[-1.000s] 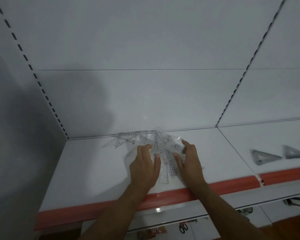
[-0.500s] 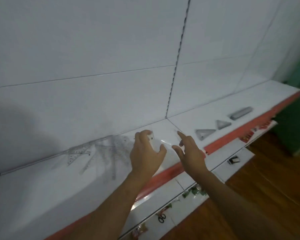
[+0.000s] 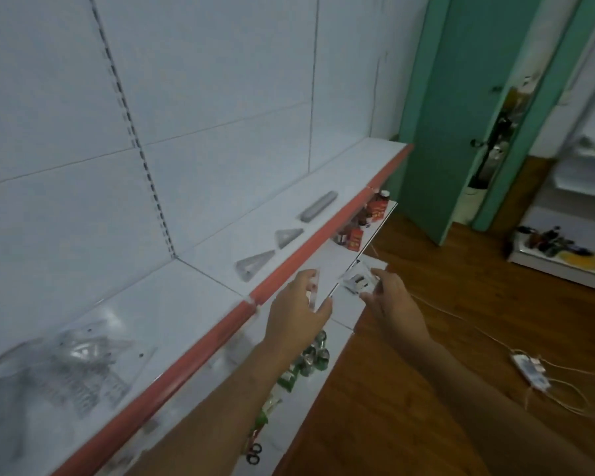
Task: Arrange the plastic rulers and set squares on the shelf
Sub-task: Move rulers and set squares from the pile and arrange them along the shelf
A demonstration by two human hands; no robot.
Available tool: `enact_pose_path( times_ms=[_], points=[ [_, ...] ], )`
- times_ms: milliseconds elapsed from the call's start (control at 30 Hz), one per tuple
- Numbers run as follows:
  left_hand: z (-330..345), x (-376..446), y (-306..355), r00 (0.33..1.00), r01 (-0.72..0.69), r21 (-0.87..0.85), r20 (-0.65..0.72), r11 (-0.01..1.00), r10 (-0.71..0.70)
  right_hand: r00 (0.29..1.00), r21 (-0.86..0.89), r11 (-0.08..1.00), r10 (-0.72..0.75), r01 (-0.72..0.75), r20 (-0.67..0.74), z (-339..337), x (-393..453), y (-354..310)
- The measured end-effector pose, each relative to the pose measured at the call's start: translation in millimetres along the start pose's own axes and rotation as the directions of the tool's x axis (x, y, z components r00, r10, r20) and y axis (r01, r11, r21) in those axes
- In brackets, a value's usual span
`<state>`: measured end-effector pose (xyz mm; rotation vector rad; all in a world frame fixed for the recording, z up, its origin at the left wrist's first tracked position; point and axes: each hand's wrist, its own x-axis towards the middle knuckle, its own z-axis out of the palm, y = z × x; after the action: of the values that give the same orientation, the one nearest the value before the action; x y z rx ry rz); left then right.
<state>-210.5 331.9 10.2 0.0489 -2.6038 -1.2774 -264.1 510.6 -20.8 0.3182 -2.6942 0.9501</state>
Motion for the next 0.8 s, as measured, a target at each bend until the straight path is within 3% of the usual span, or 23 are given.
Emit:
enact_pose_path(
  times_ms=[267, 800],
  points=[
    [107, 56, 60, 0.997, 0.054, -0.075, 0.058, 0.996, -0.050, 0.996, 0.003, 0.997, 0.077, -0.077, -0.035, -70, 36, 102],
    [220, 182, 86, 0.990, 0.088, -0.285, 0.128, 0.954, -0.052, 0.994, -0.084, 0.992, 0.093, -0.098, -0.064, -88, 139, 202]
  ],
)
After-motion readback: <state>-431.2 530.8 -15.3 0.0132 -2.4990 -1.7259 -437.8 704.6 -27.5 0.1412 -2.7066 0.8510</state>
